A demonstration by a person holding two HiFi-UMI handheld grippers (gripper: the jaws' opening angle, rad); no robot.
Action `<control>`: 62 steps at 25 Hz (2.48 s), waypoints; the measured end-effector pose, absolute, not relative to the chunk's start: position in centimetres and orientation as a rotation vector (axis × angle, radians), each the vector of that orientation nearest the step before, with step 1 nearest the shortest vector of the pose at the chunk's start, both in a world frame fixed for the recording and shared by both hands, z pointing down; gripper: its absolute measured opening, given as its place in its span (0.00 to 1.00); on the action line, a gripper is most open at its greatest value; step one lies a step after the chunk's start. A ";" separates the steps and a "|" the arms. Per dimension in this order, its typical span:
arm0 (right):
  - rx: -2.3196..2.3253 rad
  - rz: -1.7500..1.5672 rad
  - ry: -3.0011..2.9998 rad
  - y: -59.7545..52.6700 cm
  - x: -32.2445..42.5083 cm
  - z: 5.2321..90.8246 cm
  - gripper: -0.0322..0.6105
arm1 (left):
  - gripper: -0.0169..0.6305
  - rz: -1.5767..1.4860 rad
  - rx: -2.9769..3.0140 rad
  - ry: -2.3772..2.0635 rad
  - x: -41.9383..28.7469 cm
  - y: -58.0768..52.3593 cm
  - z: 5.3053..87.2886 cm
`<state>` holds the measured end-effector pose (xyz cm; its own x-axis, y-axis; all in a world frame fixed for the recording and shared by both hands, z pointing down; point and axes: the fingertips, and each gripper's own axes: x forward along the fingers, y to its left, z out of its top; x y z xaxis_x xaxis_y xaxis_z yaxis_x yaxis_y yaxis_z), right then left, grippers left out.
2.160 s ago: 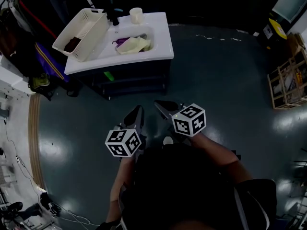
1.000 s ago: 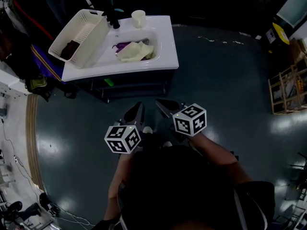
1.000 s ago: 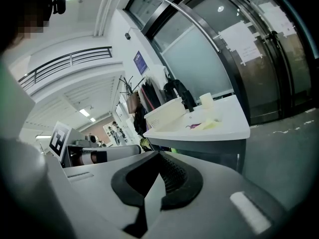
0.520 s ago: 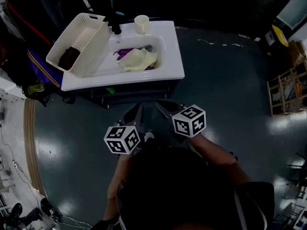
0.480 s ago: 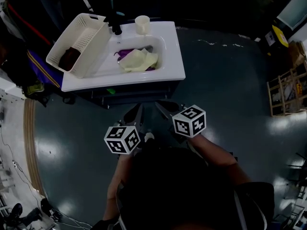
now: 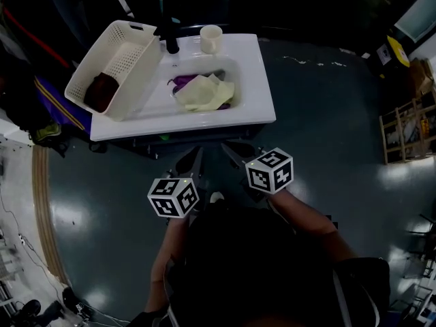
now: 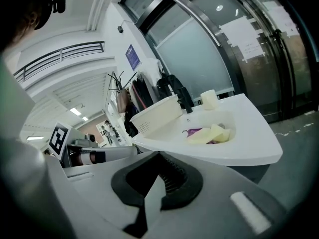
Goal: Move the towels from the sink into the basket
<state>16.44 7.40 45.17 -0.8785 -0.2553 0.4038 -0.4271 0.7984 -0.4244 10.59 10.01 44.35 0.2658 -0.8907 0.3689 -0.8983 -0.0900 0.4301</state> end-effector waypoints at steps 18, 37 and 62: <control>0.583 0.667 -2.620 4.0 11.6 45.0 0.04 | 0.03 -0.080 1.969 -1.551 5.2 6.4 44.7; 0.502 0.607 -2.650 -2.1 8.7 45.1 0.04 | 0.03 -0.051 1.952 -1.602 2.7 0.7 45.0; 0.474 0.638 -2.621 -12.0 8.9 46.9 0.04 | 0.03 0.047 1.917 -1.606 2.3 -7.5 45.8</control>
<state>8.87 -11.99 46.86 -0.8624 -0.2264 0.4527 -0.4092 0.8384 -0.3602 2.31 -7.50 45.77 0.2567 -0.8752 0.4100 -0.8979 -0.0590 0.4363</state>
